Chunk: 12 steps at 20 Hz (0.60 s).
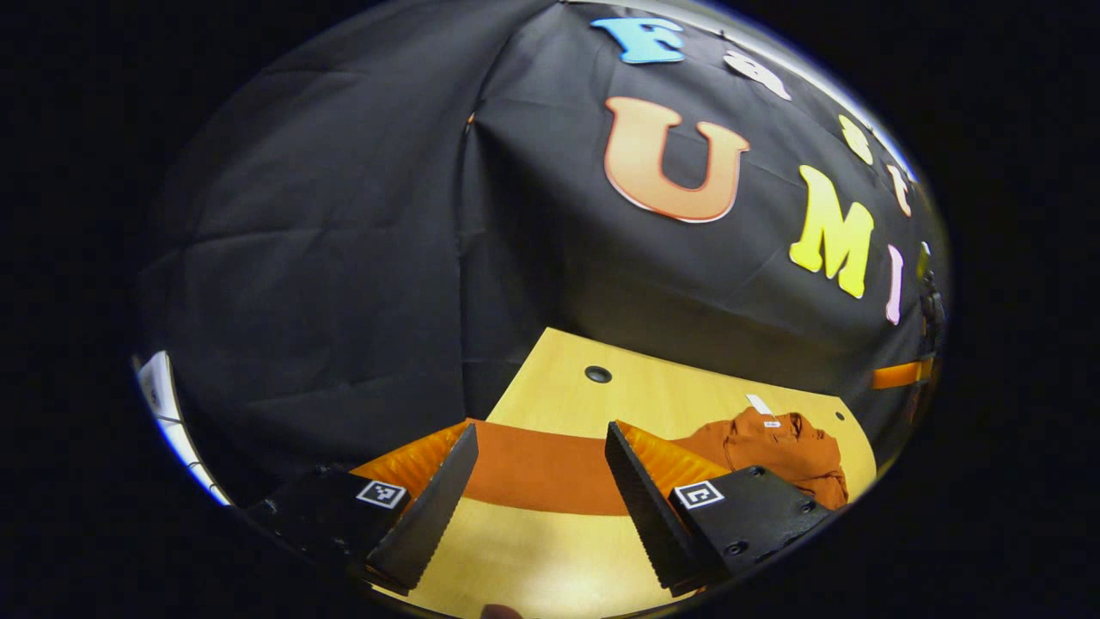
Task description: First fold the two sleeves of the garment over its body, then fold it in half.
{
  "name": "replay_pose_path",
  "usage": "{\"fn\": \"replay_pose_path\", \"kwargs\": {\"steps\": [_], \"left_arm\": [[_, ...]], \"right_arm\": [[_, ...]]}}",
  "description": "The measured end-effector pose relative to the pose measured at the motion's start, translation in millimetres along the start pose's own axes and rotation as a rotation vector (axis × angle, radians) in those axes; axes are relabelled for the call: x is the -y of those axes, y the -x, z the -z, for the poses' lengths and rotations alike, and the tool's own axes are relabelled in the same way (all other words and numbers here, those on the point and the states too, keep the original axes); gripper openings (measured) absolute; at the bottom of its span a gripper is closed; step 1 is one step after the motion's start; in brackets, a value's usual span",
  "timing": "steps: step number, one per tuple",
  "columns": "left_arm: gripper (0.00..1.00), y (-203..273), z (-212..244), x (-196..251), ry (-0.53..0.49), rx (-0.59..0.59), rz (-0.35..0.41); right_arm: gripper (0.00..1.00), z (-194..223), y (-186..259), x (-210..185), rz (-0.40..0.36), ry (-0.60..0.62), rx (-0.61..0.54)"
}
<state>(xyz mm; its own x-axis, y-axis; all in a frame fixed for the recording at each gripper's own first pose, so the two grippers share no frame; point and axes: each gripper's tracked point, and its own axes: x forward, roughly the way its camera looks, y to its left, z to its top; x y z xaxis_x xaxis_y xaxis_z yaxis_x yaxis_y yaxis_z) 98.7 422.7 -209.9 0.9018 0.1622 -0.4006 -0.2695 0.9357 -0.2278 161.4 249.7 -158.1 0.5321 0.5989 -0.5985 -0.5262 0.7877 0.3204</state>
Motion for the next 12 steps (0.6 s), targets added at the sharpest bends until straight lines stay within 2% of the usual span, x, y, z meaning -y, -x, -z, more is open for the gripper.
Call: {"fn": "replay_pose_path", "kwargs": {"steps": [2,3,6,7,8,12], "left_arm": [[0.99,-37,25,-17,0.005,-0.125,0.064],[0.99,-52,33,-26,0.012,-0.16,0.073],[0.99,-86,52,-45,0.055,-0.252,0.109],[0.99,-96,57,-48,0.072,-0.27,0.122],[0.99,-104,59,-52,0.105,-0.291,0.136],[0.99,-128,81,-60,0.242,-0.395,0.172]], "right_arm": [[0.83,-2,44,6,-0.004,-0.043,0.02],[0.83,0,56,9,-0.002,-0.068,0.018],[0.83,10,90,41,0.064,-0.089,0.004],[0.79,13,98,49,0.091,-0.091,-0.001],[0.84,16,105,54,0.107,-0.106,-0.006],[0.84,24,120,59,0.127,-0.195,-0.007]]}}
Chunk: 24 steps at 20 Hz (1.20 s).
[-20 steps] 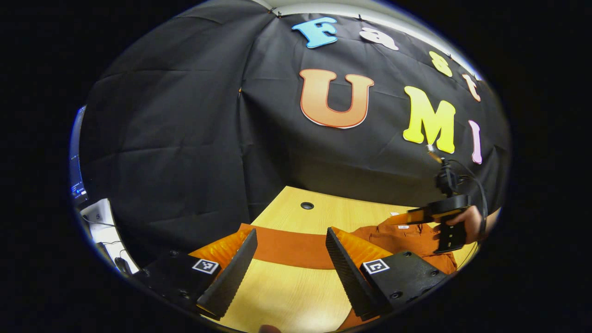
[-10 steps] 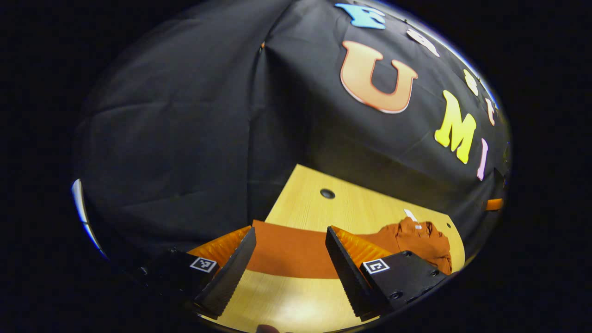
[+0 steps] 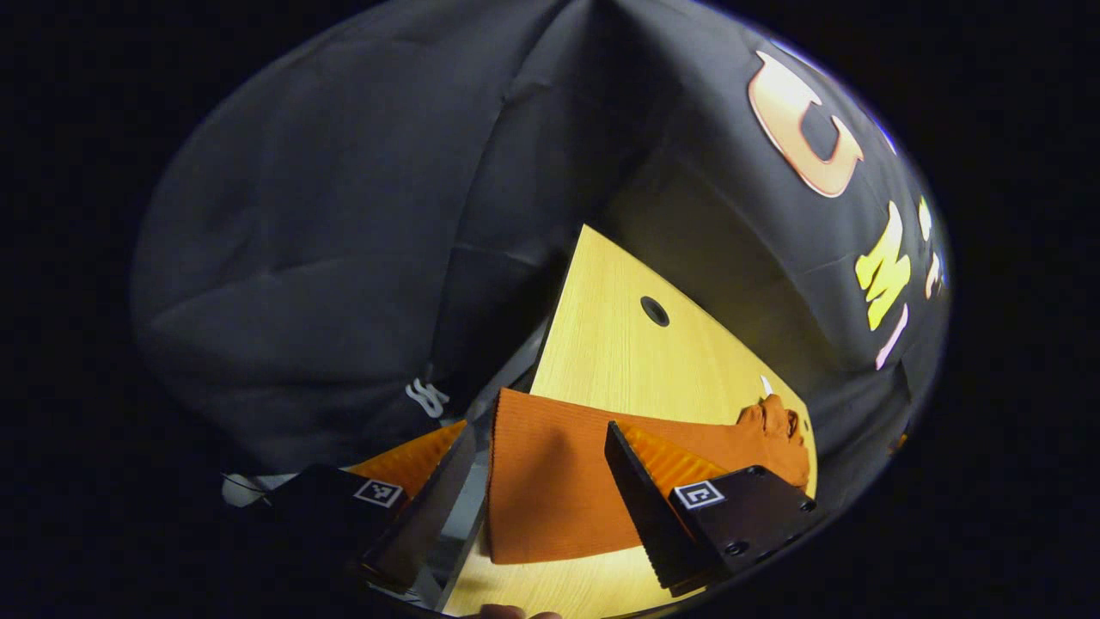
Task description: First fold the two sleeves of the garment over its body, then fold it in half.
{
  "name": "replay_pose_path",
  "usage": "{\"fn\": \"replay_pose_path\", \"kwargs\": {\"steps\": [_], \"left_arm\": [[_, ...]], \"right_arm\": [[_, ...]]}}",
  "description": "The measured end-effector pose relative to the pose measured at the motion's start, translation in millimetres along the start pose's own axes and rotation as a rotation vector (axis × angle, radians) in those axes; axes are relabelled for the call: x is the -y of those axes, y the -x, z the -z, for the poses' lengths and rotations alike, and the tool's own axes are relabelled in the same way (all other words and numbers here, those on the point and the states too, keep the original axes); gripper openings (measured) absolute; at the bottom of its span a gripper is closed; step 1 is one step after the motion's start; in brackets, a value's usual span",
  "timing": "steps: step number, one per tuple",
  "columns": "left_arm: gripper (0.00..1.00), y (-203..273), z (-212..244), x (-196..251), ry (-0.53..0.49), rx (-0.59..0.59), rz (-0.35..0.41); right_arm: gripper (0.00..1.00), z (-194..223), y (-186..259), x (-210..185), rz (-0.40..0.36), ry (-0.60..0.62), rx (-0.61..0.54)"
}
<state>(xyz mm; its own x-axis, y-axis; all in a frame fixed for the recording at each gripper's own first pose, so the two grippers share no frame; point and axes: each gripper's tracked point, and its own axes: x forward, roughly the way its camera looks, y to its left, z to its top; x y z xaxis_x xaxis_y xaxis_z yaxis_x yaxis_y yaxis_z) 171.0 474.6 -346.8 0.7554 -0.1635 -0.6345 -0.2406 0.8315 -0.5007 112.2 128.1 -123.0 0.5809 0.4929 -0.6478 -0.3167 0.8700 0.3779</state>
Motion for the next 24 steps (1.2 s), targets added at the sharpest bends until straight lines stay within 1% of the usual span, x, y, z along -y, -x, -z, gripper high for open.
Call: {"fn": "replay_pose_path", "kwargs": {"steps": [1,4,5,6,7,8,9,10,11,12,13,14,15,16,17,18,20,21,23,24], "left_arm": [[0.98,-6,6,0,0.013,-0.029,0.012],[0.99,-19,28,1,0.005,-0.131,0.023],[0.98,-16,31,5,0.009,-0.142,0.025],[0.85,-20,30,6,-0.003,-0.146,-0.002],[0.92,-19,27,3,-0.007,-0.14,-0.02],[0.83,-16,28,1,-0.006,-0.139,-0.04],[0.86,-14,25,1,-0.007,-0.133,-0.06],[0.84,-13,26,0,-0.017,-0.13,-0.08],[0.78,-9,24,-2,-0.032,-0.128,-0.108],[0.77,-7,23,-4,-0.043,-0.125,-0.129],[0.73,-4,21,-5,-0.054,-0.125,-0.153],[0.57,-1,19,-7,-0.082,-0.12,-0.191],[0.38,3,13,-11,-0.106,-0.105,-0.236],[0.19,4,9,-12,-0.116,-0.085,-0.262],[0.0,8,9,12,-0.107,-0.085,-0.209],[0.03,11,11,22,-0.118,-0.096,-0.196],[0.03,14,3,37,-0.129,-0.065,-0.177],[0.03,23,-5,60,-0.136,-0.043,-0.169],[0.02,43,-14,111,-0.114,-0.009,-0.135],[0.03,54,-20,151,-0.132,0.02,-0.112]], "right_arm": [[0.84,3,1,0,-0.002,-0.006,-0.008],[0.84,13,3,-1,0.001,0.001,-0.03],[0.84,17,2,-1,-0.002,-0.003,-0.04],[0.84,21,-1,-1,-0.005,-0.015,-0.047],[0.84,22,-2,-1,-0.007,-0.028,-0.049],[0.84,23,-3,0,-0.008,-0.044,-0.047],[0.84,23,-3,0,-0.007,-0.056,-0.045],[0.84,24,-4,0,-0.008,-0.065,-0.042],[0.84,26,-3,1,-0.007,-0.061,-0.043],[0.84,27,-4,1,-0.007,-0.052,-0.045],[0.8,29,-4,1,-0.009,-0.046,-0.047],[0.8,32,-5,-1,-0.021,-0.053,-0.052],[0.84,36,-3,-3,-0.027,-0.06,-0.055],[0.84,38,-5,-2,-0.033,-0.061,-0.057],[0.84,43,-8,-3,-0.039,-0.055,-0.063],[0.84,45,-8,-2,-0.042,-0.05,-0.067],[0.84,46,2,-3,-0.06,-0.057,-0.054],[0.84,42,12,-2,-0.076,-0.067,-0.033],[0.84,42,25,0,-0.098,-0.069,-0.013],[0.84,40,35,2,-0.123,-0.069,0.006]]}}
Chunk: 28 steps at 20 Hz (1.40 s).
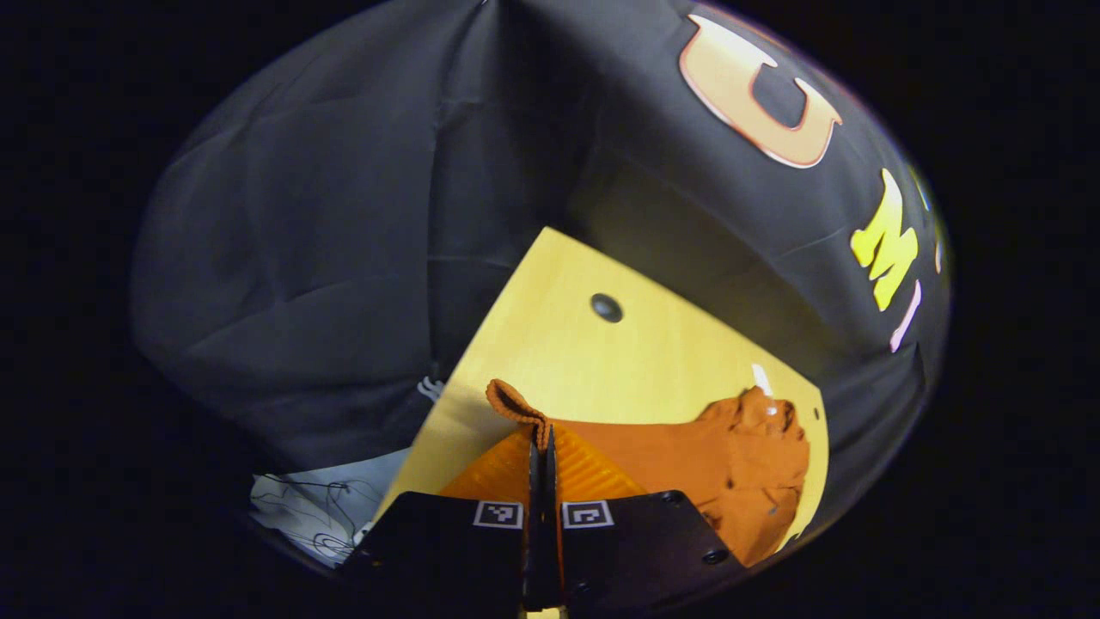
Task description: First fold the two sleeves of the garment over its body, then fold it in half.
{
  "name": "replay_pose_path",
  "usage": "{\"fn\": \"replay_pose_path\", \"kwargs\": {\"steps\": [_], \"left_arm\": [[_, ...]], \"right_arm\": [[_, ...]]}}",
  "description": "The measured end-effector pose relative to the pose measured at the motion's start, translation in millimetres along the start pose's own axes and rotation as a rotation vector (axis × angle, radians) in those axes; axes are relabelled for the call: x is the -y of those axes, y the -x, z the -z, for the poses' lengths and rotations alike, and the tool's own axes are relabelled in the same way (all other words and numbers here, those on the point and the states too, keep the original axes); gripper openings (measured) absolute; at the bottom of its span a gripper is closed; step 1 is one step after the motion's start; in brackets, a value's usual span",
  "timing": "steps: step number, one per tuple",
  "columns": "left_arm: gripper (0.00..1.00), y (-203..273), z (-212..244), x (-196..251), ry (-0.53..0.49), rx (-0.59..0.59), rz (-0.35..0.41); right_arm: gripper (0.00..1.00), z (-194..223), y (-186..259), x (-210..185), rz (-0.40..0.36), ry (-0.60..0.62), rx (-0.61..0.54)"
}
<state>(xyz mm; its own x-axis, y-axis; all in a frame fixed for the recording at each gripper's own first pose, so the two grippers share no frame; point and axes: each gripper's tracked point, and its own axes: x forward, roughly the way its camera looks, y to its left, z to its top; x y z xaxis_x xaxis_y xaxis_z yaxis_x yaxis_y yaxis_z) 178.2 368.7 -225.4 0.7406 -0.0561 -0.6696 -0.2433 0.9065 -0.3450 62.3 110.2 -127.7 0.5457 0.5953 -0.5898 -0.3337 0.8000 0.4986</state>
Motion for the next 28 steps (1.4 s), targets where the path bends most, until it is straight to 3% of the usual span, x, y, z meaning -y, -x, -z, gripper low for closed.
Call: {"fn": "replay_pose_path", "kwargs": {"steps": [2,5,8,11,15,21,28], "left_arm": [[0.03,20,-11,47,-0.028,0.046,0.013],[0.02,48,-21,149,-0.038,0.113,0.078],[0.03,69,-19,251,-0.163,0.18,0.116],[0.02,73,-8,342,-0.253,0.199,0.189],[0.02,59,43,436,-0.308,0.122,0.283],[0.03,11,128,514,-0.383,-0.016,0.313],[0.02,-99,222,541,-0.54,-0.119,0.217]], "right_arm": [[0.8,-6,13,3,-0.03,0.016,0.04],[0.84,-12,41,16,-0.05,0.049,0.1],[0.84,-18,74,43,-0.048,0.05,0.156],[0.84,-23,104,81,-0.01,0.04,0.203],[0.84,-25,147,134,0.055,-0.001,0.259],[0.84,-7,190,204,0.144,-0.075,0.308],[0.85,19,228,248,0.249,-0.106,0.297]]}}
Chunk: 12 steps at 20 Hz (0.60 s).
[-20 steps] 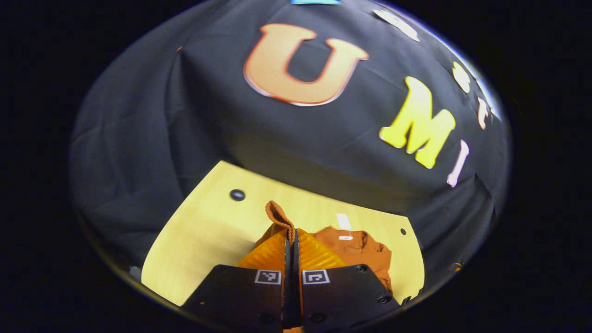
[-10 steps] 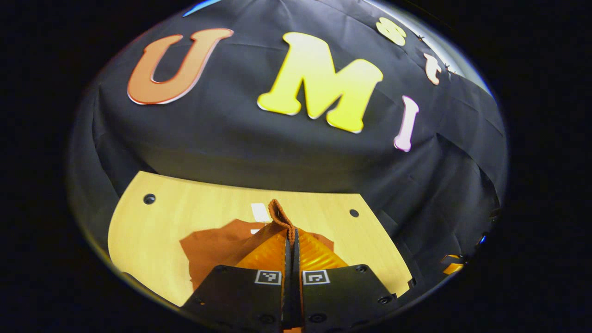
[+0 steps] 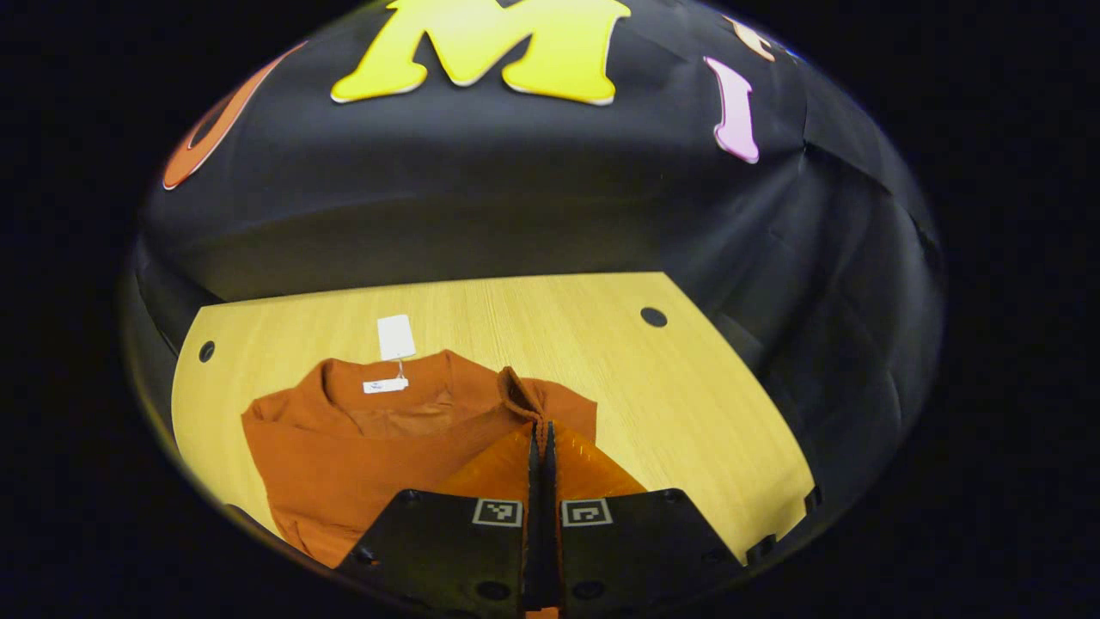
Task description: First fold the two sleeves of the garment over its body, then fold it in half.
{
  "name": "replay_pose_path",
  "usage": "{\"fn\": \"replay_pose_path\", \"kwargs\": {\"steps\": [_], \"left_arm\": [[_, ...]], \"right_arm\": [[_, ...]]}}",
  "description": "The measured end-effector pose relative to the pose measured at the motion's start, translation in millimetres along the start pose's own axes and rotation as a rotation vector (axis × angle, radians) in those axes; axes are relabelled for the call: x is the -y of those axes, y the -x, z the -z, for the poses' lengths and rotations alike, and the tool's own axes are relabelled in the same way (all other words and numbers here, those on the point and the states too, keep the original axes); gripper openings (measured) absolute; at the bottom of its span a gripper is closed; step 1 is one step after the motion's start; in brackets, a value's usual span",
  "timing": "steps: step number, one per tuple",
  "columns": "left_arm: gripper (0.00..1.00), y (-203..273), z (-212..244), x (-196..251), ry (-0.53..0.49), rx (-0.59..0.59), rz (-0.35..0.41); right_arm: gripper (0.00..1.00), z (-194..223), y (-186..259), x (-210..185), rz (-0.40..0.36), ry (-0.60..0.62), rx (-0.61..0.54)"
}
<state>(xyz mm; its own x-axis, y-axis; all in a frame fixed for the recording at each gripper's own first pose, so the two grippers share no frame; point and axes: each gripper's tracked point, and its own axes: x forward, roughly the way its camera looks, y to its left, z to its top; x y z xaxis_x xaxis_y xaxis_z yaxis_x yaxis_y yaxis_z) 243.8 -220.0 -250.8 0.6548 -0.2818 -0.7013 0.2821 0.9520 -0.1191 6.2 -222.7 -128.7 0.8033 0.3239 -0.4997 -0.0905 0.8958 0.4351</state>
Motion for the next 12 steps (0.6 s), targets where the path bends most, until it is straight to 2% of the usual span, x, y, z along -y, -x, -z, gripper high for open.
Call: {"fn": "replay_pose_path", "kwargs": {"steps": [3,6,7,8,10,11,12], "left_arm": [[0.03,-44,14,-3,-0.057,-0.055,-0.06],[0.03,-59,-11,-20,-0.091,-0.022,-0.152],[0.03,-73,22,-12,-0.086,-0.012,-0.164],[0.05,-72,5,-18,-0.075,-0.01,-0.15],[0.08,-61,5,-6,-0.053,-0.003,-0.122],[0.13,-52,3,-3,-0.039,0.007,-0.108],[0.39,-34,-2,-5,-0.034,0.039,-0.115]], "right_arm": [[0.85,10,18,24,0.062,0.013,-0.019],[0.85,15,27,35,0.087,0.014,-0.033],[0.85,16,28,36,0.087,0.017,-0.034],[0.86,14,27,34,0.084,0.023,-0.032],[0.85,8,25,26,0.081,0.041,-0.019],[0.86,4,24,19,0.076,0.044,-0.007],[0.86,2,22,11,0.069,0.049,0.001]]}}
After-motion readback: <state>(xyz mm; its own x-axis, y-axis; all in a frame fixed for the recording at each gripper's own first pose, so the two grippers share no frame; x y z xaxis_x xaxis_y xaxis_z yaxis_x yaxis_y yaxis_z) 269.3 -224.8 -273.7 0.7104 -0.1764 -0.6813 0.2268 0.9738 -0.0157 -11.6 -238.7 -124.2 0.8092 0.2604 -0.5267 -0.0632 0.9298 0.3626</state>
